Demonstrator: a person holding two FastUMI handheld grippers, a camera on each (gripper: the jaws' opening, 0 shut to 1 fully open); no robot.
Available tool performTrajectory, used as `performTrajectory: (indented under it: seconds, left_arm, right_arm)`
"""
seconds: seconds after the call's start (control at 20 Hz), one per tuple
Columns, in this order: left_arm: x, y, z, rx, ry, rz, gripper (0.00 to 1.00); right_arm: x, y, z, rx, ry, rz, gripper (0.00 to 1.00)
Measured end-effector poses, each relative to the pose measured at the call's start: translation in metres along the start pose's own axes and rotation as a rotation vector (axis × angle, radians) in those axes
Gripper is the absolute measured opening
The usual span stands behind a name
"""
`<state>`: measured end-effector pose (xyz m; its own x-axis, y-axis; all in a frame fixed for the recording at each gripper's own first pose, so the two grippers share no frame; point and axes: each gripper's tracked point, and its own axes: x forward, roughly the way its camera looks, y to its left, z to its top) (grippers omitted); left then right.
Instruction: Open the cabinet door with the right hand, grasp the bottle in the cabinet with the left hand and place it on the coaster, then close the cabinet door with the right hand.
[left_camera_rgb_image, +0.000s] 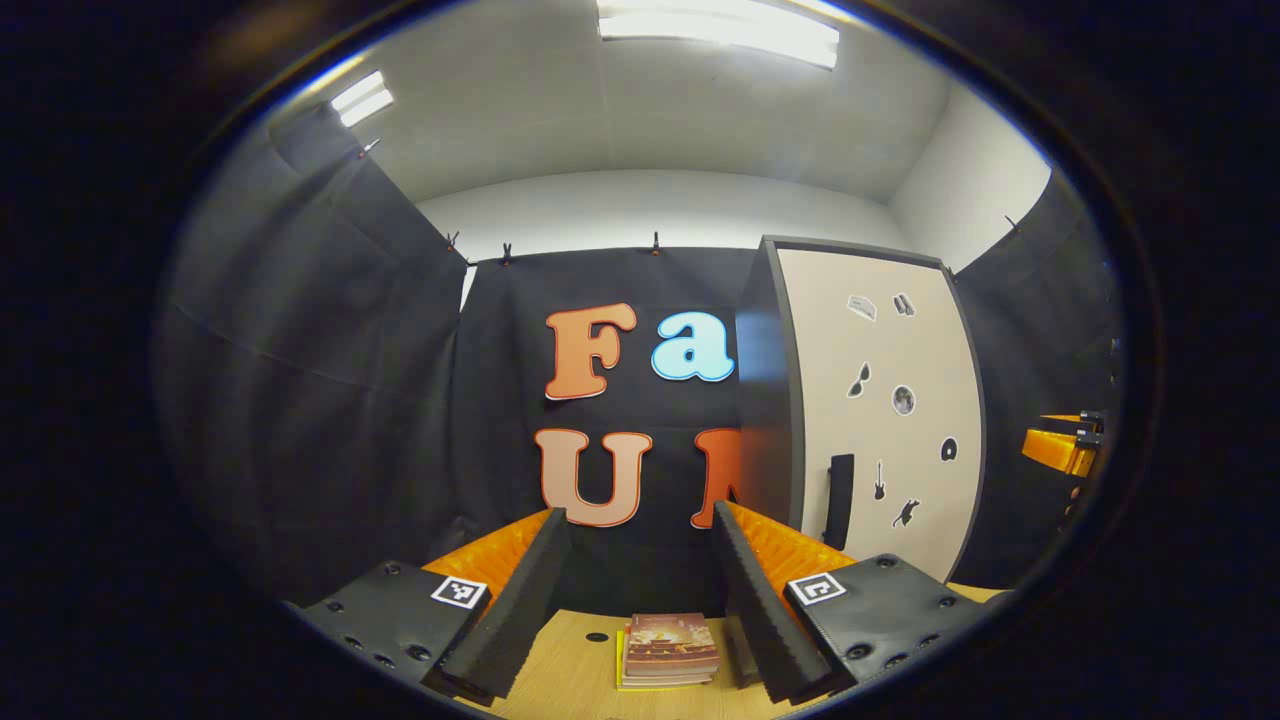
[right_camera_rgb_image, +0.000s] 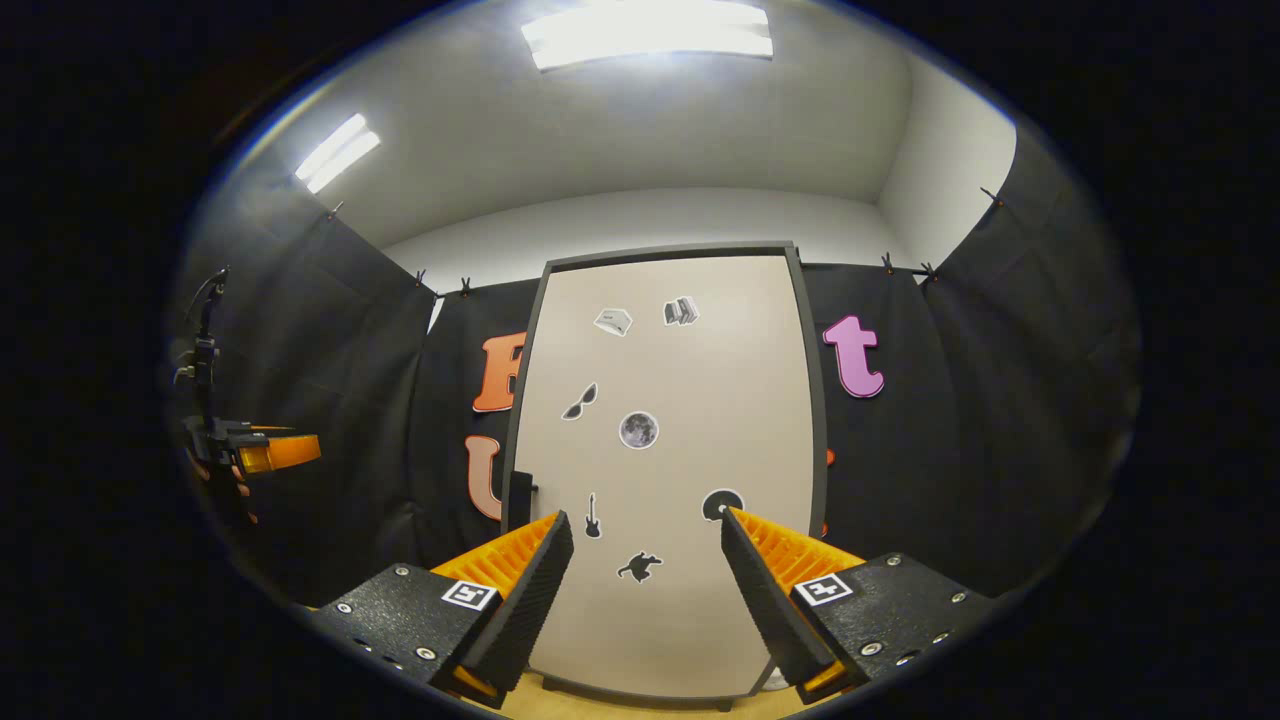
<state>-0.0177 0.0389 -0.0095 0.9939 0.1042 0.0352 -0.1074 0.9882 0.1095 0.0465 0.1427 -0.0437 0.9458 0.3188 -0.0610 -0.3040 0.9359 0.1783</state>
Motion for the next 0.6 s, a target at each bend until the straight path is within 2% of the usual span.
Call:
performTrajectory:
  seconds: [0.35, 0.45, 0.6]
  left_arm:
    - [-0.005, 0.042, -0.026, 0.006, 0.037, 0.068, 0.96]
    - [-0.007, 0.057, -0.032, 0.015, 0.048, 0.092, 0.94]
    - [-0.012, 0.077, -0.041, 0.028, 0.063, 0.125, 0.94]
  right_arm:
    - [0.052, 0.063, -0.044, 0.046, 0.111, 0.114, 0.93]
    - [0.069, 0.084, -0.056, 0.057, 0.140, 0.147, 0.93]
    - [0.096, 0.109, -0.076, 0.066, 0.193, 0.175, 0.92]
